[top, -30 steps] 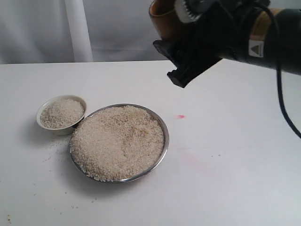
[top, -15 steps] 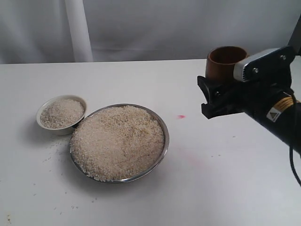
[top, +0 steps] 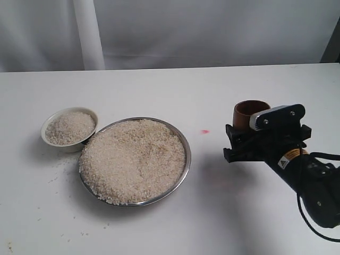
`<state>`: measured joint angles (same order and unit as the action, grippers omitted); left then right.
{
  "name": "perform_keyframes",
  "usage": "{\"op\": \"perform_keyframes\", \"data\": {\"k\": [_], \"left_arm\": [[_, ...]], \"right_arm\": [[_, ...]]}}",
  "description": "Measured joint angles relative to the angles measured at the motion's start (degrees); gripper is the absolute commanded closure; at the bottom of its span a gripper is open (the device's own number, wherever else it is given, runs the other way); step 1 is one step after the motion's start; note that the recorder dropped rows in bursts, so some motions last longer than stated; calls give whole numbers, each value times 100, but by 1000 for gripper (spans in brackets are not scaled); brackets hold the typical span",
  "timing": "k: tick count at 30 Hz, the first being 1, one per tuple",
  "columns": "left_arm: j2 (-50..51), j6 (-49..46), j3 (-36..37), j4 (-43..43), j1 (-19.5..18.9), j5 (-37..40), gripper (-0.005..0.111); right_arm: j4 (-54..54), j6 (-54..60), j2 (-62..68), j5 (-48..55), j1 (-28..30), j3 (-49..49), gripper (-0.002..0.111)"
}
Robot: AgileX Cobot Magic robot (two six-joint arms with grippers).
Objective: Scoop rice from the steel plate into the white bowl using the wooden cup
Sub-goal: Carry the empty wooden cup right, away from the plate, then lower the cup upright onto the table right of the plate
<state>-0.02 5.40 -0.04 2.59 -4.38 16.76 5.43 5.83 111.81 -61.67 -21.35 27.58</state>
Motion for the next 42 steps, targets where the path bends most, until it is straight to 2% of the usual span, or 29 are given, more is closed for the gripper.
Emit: {"op": "perform_keyframes", "data": {"k": [6,14,28,36,39,42], "left_arm": [[0,0,0,0,0,0,107],[0,0,0,0,0,0,107],[0,0,0,0,0,0,107],[0,0,0,0,0,0,107],[0,0,0,0,0,0,107],[0,0,0,0,0,0,107]], "right_arm": [[11,0,509,-504,0,-9,108],[129,0,651,-606,0,-9,108],[138,45,651,280,0,-9,108],[138,85,651,306,0,-9,108],[138,85,651,306,0,-9,99],[138,85,651,306,0,-9,79]]}}
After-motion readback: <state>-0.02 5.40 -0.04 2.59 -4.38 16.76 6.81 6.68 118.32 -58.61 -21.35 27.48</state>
